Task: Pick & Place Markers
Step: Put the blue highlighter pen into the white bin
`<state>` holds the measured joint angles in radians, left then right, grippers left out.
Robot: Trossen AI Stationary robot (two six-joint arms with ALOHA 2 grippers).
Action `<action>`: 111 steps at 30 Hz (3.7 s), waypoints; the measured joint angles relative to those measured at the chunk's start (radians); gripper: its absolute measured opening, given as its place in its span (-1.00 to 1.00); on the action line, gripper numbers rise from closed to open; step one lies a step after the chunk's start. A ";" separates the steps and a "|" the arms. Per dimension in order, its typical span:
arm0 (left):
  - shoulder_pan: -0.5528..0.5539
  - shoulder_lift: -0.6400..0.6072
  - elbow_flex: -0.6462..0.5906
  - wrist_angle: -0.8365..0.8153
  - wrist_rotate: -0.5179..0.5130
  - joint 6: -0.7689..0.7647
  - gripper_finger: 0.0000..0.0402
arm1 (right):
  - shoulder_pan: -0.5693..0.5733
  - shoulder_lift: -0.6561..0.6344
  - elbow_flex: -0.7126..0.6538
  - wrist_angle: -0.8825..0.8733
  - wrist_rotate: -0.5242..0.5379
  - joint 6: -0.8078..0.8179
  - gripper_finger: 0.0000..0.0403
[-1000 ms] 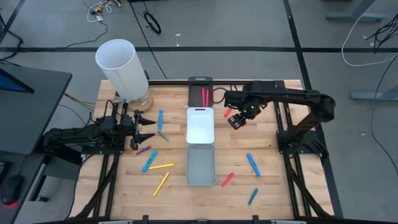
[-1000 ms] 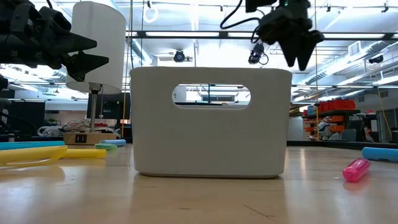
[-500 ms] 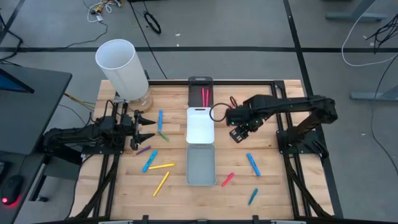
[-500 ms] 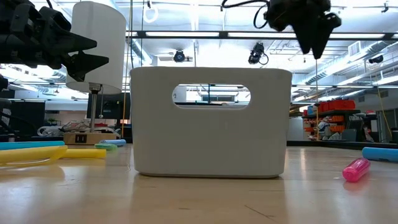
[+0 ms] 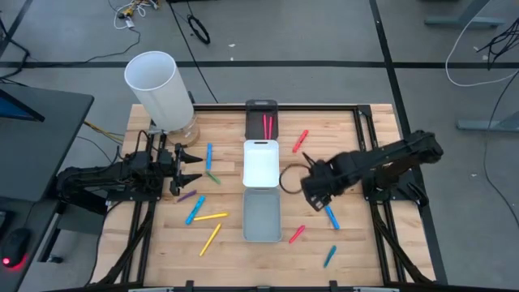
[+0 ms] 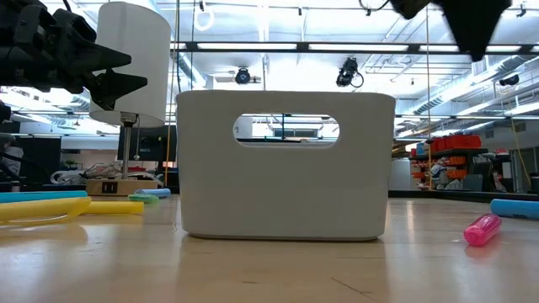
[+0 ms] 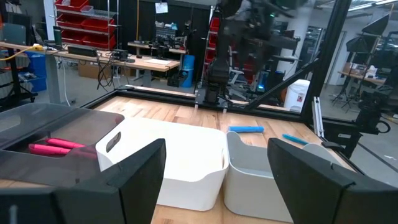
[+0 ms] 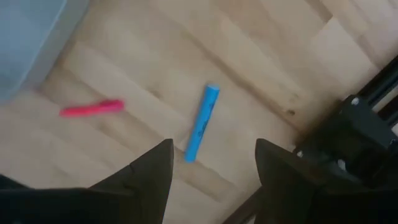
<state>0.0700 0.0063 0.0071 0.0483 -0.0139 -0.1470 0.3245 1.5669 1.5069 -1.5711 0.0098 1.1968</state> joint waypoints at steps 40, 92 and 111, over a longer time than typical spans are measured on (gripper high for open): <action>0.000 0.000 0.000 0.000 0.000 0.000 0.44 | 0.282 0.006 -0.094 0.094 -0.029 0.385 0.13; 0.000 0.000 0.000 0.000 0.000 0.000 0.44 | 0.288 -0.031 -0.679 0.723 -0.053 0.393 0.13; 0.000 0.000 0.000 0.000 0.000 0.000 0.44 | 0.286 -0.052 -0.786 0.880 -0.052 0.392 -0.17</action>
<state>0.0698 0.0062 0.0074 0.0481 -0.0139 -0.1468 0.6109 1.5146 0.7212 -0.6914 -0.0422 1.5890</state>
